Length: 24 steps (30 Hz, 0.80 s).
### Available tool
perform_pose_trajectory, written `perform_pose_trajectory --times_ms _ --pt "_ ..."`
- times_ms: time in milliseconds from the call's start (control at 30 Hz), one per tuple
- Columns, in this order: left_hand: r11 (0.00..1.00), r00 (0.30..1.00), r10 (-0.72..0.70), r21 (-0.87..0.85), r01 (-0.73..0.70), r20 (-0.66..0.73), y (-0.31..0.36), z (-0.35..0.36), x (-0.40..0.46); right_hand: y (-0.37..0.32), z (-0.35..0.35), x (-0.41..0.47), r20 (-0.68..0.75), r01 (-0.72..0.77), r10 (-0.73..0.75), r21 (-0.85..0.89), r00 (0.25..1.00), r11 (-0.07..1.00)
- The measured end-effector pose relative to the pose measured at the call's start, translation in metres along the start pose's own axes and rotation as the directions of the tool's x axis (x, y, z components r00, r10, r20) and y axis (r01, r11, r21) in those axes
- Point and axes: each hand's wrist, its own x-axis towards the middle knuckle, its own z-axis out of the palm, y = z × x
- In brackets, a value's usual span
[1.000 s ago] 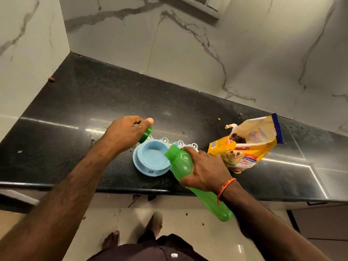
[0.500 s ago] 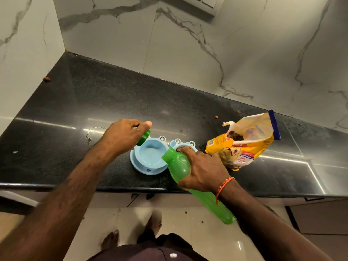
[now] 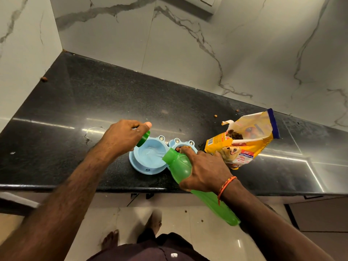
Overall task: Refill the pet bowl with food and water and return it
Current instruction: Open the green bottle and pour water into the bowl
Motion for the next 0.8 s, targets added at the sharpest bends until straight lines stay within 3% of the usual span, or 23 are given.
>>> perform_pose_trajectory --times_ms 800 --pt "1.0 1.0 0.006 -0.03 -0.005 0.028 0.003 0.002 -0.006 0.006 -0.015 -0.011 -0.021 -0.014 0.013 -0.04 1.0 0.999"
